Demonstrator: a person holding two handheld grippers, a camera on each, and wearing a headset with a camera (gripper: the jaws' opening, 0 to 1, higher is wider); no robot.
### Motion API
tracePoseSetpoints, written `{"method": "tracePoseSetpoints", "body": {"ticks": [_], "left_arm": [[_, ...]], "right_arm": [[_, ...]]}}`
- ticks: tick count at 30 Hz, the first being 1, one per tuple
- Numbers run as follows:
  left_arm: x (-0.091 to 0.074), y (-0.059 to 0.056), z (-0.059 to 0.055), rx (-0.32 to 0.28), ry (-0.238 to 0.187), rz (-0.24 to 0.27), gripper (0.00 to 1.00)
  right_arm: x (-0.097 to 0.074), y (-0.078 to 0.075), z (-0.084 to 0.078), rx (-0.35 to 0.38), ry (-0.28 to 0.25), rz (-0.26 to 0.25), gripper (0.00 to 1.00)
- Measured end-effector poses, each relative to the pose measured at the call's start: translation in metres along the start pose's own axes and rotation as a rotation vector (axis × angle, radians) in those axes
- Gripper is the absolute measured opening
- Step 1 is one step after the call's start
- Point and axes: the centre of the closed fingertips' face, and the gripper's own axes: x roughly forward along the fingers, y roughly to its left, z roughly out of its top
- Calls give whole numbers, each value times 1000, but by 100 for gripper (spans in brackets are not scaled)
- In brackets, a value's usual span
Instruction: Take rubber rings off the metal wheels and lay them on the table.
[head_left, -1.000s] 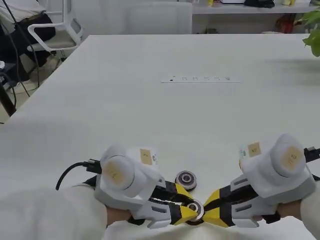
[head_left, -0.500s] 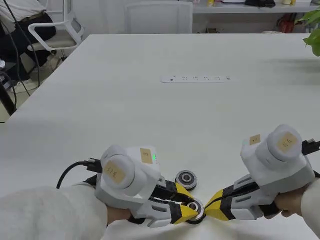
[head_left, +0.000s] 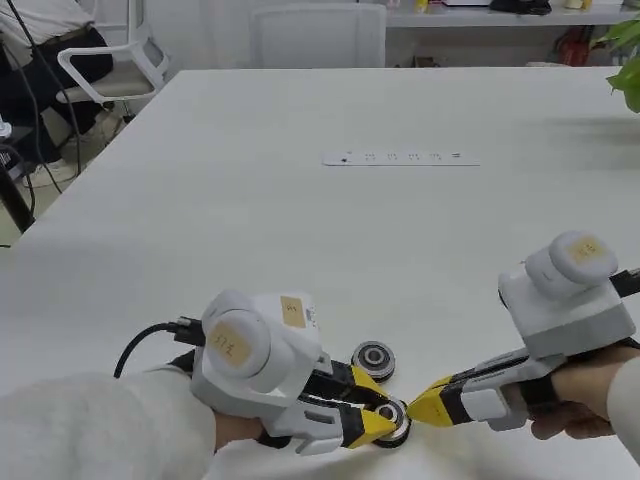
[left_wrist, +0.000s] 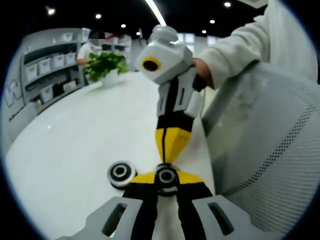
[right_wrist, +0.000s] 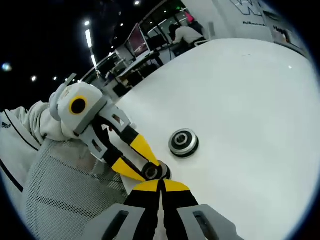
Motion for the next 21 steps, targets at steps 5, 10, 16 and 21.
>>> {"method": "tracePoseSetpoints", "body": {"ticks": [5,10,16,21], "left_arm": [[0,0,0,3,2,1,14],[0,1,0,8,6,3,14],[0,1,-1,9,6,4,14],[-1,1,-1,7,5,4,14]], "right_arm": [[1,1,0,-2,-3,-1,0],[1,4,2,2,-12,6,0],[2,6,3,2,-17,13,0],[2,7,4,10,-20,20,0]]}}
